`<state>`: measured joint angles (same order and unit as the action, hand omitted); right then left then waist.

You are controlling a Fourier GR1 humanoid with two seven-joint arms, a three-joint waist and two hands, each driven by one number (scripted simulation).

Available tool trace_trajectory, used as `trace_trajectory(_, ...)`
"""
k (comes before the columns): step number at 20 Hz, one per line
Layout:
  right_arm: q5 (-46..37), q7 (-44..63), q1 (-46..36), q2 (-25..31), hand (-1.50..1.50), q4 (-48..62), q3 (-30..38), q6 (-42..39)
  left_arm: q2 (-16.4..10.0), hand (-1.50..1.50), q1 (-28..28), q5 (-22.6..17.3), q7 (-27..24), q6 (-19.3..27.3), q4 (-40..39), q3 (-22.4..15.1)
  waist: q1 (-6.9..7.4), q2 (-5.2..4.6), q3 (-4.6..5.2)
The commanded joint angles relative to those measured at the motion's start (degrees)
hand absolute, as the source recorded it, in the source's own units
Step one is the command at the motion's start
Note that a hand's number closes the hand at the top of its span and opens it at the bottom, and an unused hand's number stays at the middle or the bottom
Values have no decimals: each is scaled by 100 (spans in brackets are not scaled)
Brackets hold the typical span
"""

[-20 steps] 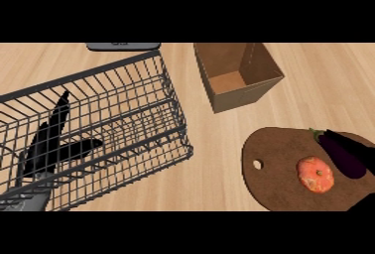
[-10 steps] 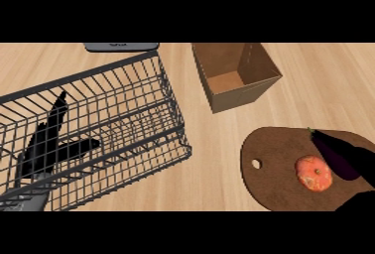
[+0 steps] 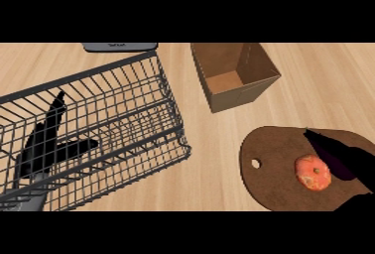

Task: Pick the squash from the cutting board and place it in the cardboard box

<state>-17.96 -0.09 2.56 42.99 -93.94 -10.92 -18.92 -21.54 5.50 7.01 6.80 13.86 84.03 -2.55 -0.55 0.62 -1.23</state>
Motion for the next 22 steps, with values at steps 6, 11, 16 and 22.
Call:
trace_trajectory(6,-659,885,158,-369,-150,-25,-492,-4,-418,0,-37,-15,-58,-292,-459,571,81,-72,126)
trace_trajectory(11,-816,882,-115,-583,-150,399,-458,-47,-96,0,35,239,-77,-181,-624,499,72,-79,124)
trace_trajectory(16,-1813,288,-294,-831,150,933,-418,1245,-208,0,-216,281,-87,-327,-315,633,134,-73,117)
trace_trajectory(22,-2262,395,-598,-1035,150,1061,-305,1705,-190,0,-185,269,-133,-572,-361,809,121,-72,121)
